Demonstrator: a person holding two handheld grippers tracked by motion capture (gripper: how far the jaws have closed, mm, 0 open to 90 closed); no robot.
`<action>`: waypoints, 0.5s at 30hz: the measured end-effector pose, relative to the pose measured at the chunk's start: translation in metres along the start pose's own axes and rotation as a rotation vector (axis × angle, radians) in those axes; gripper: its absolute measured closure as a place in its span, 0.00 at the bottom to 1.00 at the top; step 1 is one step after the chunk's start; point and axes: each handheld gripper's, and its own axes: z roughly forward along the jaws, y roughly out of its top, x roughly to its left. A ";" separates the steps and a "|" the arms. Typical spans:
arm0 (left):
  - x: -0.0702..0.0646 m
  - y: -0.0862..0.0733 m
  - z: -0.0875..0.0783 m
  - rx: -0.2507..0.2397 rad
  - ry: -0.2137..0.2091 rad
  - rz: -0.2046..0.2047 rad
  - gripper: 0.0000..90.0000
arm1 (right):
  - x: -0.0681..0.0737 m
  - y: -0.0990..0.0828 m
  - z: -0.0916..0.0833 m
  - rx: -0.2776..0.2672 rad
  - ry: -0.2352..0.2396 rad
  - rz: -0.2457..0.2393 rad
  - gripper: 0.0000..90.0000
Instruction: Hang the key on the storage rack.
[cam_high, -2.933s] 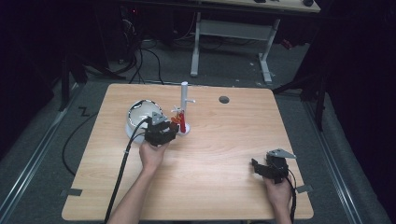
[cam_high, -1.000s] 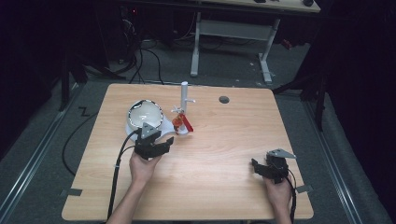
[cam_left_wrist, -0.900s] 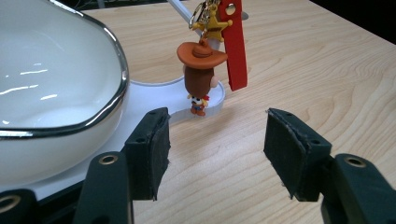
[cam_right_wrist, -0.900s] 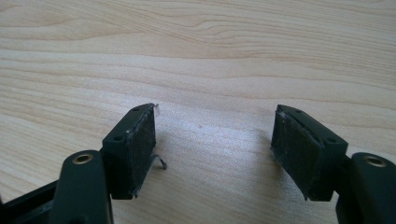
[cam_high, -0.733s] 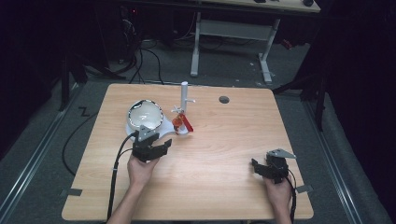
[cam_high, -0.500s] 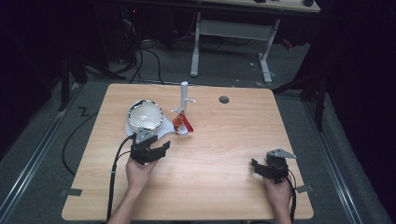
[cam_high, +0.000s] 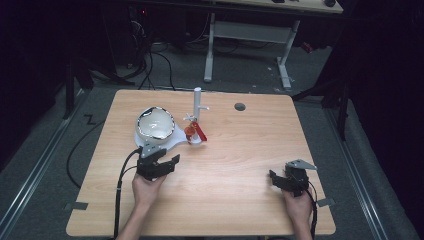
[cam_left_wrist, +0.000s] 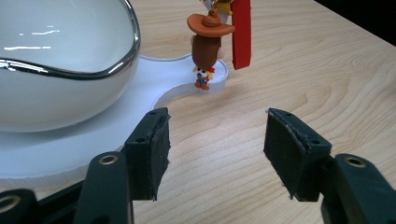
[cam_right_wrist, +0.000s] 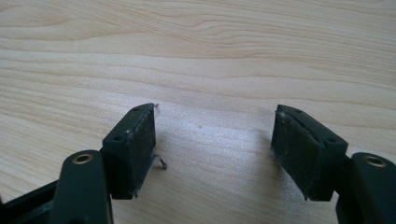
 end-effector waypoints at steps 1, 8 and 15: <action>0.000 -0.001 0.000 0.002 -0.003 -0.003 0.45 | 0.000 0.000 0.000 0.000 0.000 0.001 0.35; -0.003 -0.006 0.000 0.011 0.003 0.014 0.45 | 0.000 0.000 0.000 0.000 0.000 0.000 0.35; -0.003 -0.013 0.001 0.027 0.007 0.011 0.45 | 0.000 0.000 0.000 0.000 0.000 -0.001 0.35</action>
